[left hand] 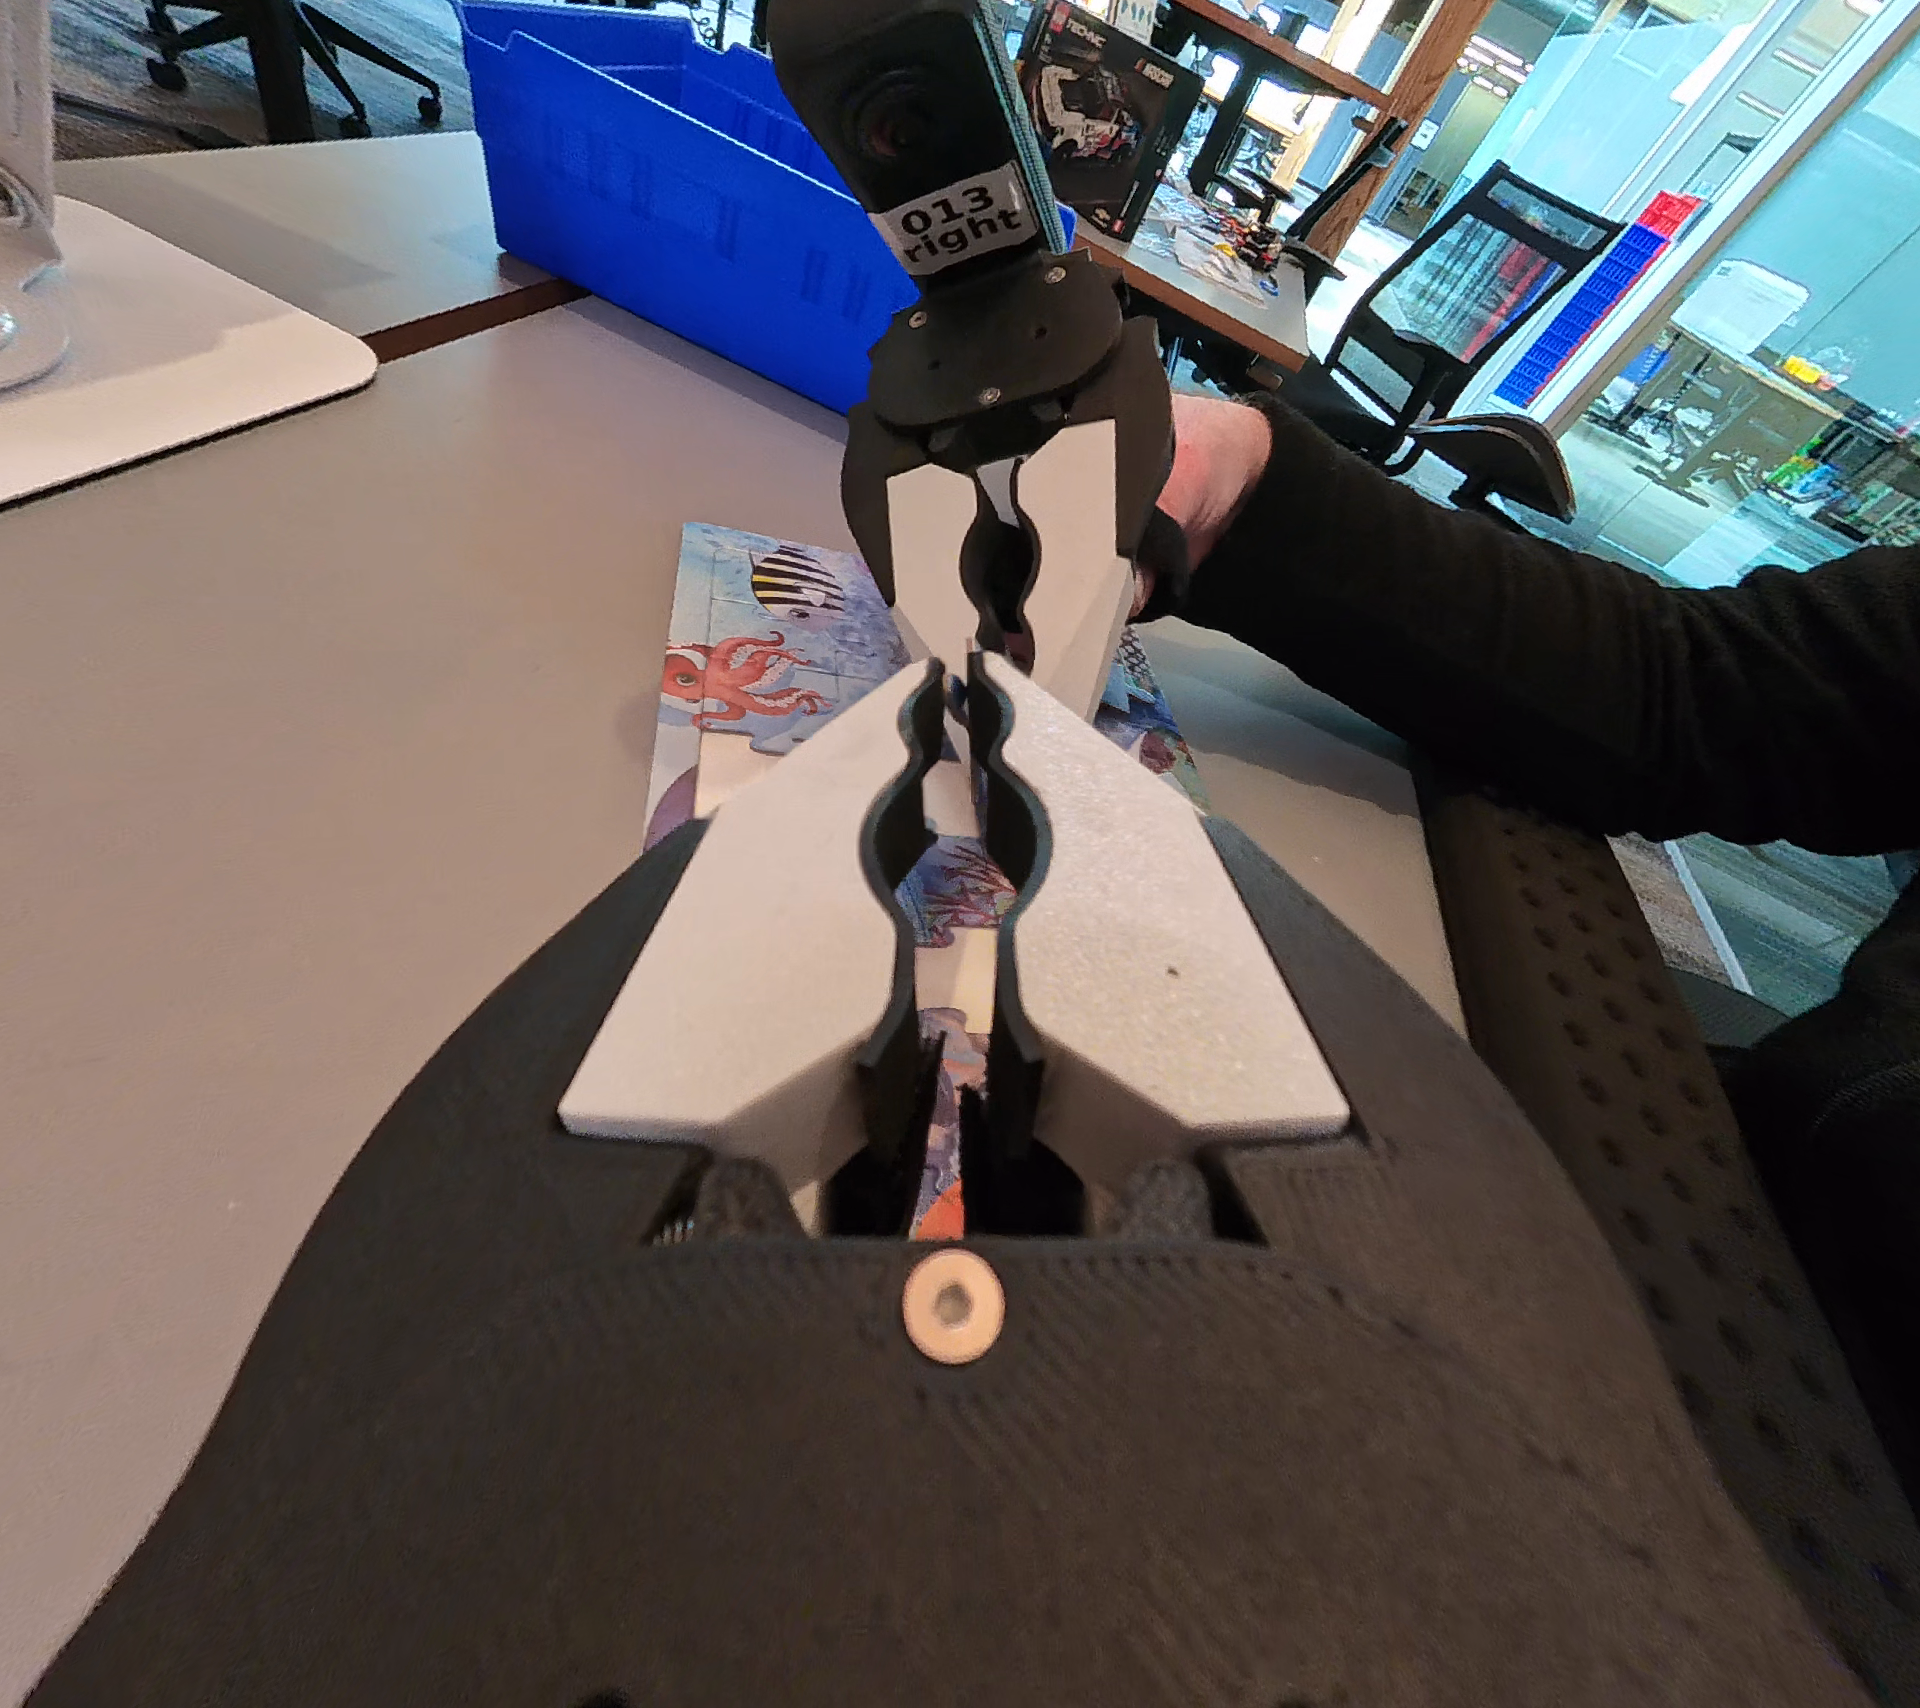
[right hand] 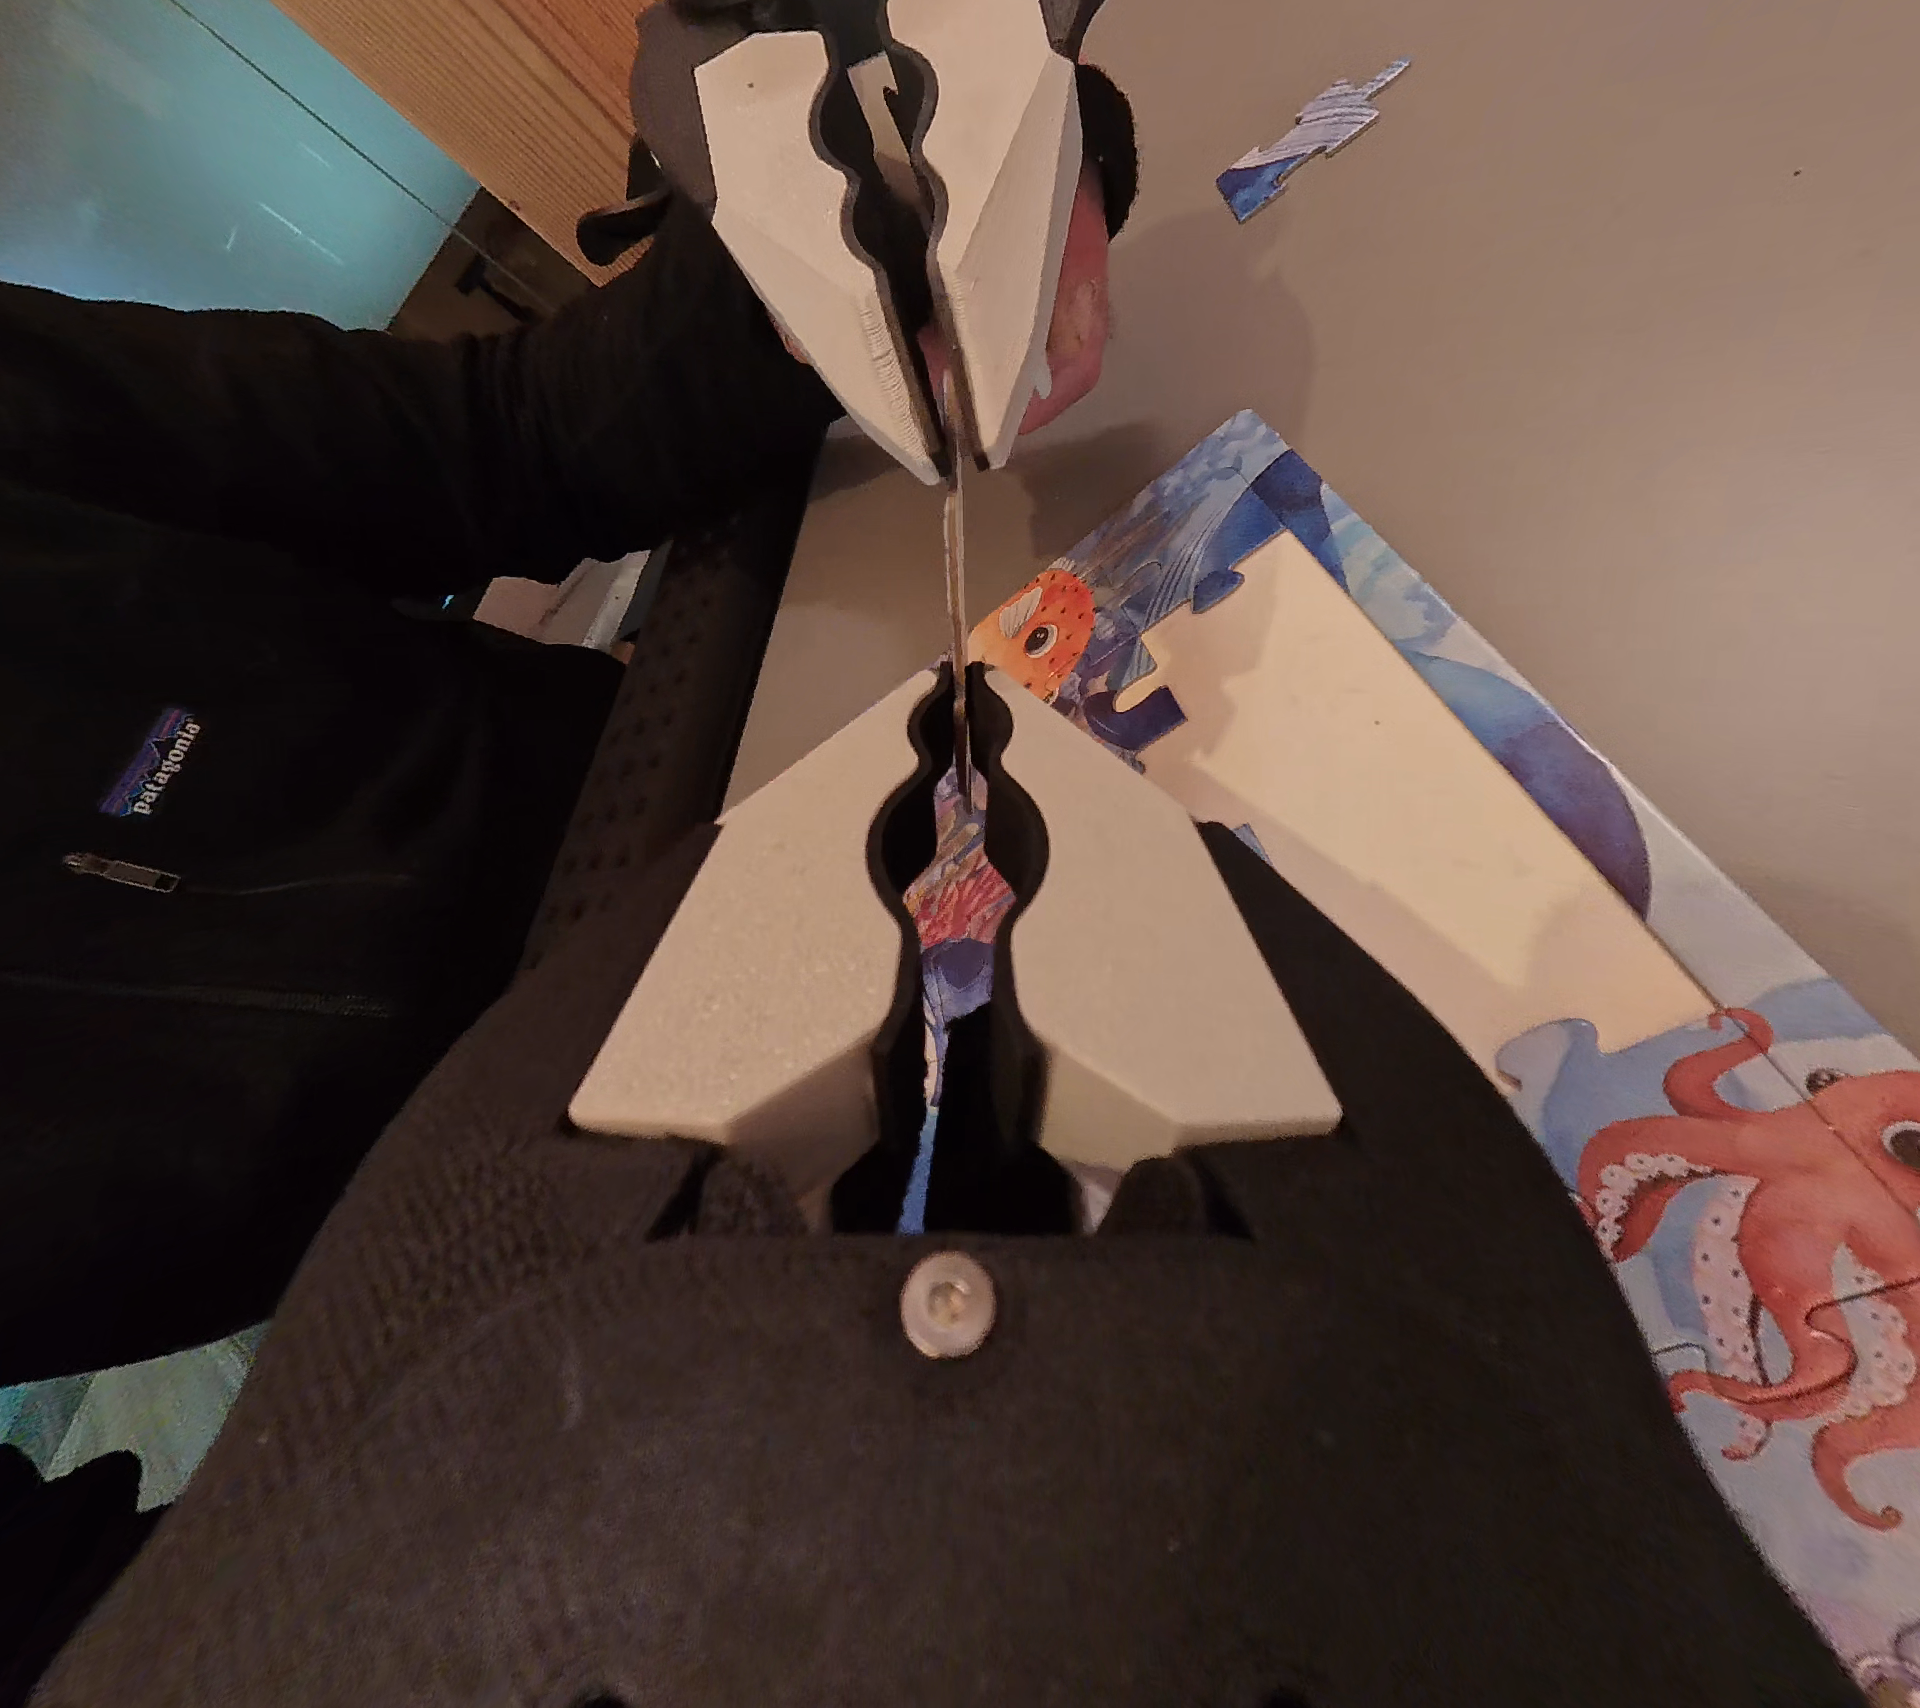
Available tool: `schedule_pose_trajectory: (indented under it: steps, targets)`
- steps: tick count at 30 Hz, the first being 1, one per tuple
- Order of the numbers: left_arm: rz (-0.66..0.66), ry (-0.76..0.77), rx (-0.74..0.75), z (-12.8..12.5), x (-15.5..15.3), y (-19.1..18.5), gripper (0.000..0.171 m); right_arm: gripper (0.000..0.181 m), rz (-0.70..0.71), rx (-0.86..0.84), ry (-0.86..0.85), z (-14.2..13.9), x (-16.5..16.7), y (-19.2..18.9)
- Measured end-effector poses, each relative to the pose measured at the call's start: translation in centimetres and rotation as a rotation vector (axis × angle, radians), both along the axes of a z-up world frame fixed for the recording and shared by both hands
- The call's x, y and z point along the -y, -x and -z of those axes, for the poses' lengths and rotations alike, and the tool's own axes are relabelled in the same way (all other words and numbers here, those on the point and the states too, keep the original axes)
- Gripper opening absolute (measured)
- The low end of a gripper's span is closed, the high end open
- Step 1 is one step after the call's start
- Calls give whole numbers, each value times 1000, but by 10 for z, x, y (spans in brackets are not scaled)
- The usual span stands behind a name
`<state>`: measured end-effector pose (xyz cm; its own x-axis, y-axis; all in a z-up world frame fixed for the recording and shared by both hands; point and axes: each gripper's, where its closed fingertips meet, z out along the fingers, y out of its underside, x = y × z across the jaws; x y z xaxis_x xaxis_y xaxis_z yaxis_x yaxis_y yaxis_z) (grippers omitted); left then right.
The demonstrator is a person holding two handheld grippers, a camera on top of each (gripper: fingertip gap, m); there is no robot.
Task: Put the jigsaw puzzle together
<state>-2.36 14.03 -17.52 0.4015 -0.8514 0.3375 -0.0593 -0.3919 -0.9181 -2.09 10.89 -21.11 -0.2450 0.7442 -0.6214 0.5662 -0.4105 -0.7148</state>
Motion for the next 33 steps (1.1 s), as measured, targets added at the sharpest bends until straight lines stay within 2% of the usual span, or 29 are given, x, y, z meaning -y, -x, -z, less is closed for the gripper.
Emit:
schedule_pose_trajectory:
  steps: [5,17,20,22,26,30,33]
  targets:
    - [15,-3,-26,4,2,-2,1,0,-4,15,-1,3,2,2]
    - [87,109,-152,37,16,-14,0,2,-69,207,-14,42,16,-2]
    - [92,138,-166,43,18,-15,0,9,-75,239,-21,48,17,-3]
    - [91,154,-166,46,18,-15,0,16,-71,246,-4,47,15,-5]
    - [93,182,-133,44,18,-16,0,20,-56,246,-1,47,11,-8]
    - [91,212,-126,45,18,-16,0,15,-41,174,1,32,7,-7]
    - [101,241,-112,46,20,-17,0,2,-39,157,-2,30,6,-7]
